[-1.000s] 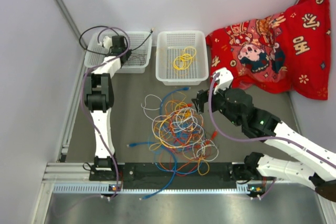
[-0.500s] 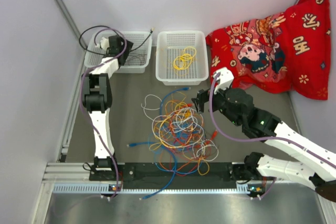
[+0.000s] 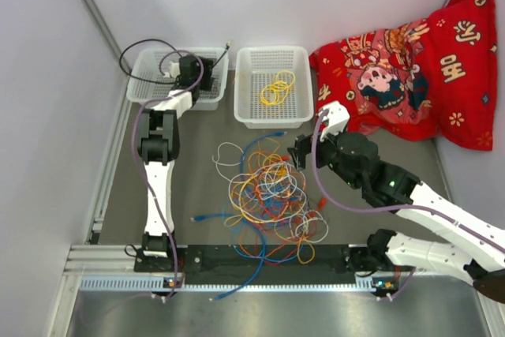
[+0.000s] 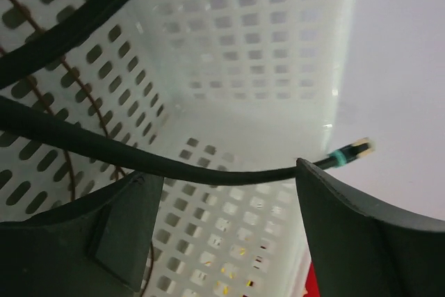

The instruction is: Untangle the cables

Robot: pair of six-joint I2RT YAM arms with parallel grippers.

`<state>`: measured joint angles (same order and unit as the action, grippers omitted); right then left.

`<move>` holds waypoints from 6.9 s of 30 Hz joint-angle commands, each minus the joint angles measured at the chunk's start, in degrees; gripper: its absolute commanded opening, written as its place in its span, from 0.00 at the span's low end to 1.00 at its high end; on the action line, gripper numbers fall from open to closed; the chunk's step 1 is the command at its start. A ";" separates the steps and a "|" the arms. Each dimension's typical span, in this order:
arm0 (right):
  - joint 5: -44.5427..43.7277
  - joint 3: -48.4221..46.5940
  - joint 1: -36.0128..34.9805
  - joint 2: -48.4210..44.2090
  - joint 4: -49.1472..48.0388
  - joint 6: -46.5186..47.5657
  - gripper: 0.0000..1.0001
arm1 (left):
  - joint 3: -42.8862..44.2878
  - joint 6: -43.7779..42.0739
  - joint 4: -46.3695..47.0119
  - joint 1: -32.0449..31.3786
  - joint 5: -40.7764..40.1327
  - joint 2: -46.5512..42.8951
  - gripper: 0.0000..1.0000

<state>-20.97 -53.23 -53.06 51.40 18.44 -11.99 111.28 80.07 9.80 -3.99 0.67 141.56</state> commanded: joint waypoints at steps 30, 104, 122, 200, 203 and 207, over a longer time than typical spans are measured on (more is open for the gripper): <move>-0.65 0.41 0.67 -0.77 -2.88 0.56 0.99 | -4.93 -7.12 -6.37 5.22 -7.61 -10.94 0.00; 13.94 -6.60 -4.33 14.86 -1.22 -9.55 0.00 | -74.28 -39.38 -15.61 -52.35 -19.48 -98.23 0.90; 12.27 -17.34 -4.86 8.81 2.05 -17.27 0.00 | -85.54 -42.01 24.12 -53.40 3.72 -98.15 0.83; 22.92 -5.38 -7.06 2.40 -7.56 -19.57 0.00 | -66.28 -49.31 5.14 -56.13 -15.69 -93.04 0.00; 18.52 -9.51 -7.06 -1.55 -3.42 -15.72 0.00 | -65.94 -47.57 -0.55 -56.04 -22.00 -94.09 0.00; 14.48 -23.18 -6.97 -1.92 7.37 -8.59 0.00 | -65.49 -42.29 -13.90 -56.04 -31.94 -95.41 0.00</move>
<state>-0.75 -61.91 -59.53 52.29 18.50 -28.64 45.08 32.42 6.90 -60.10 -20.86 48.07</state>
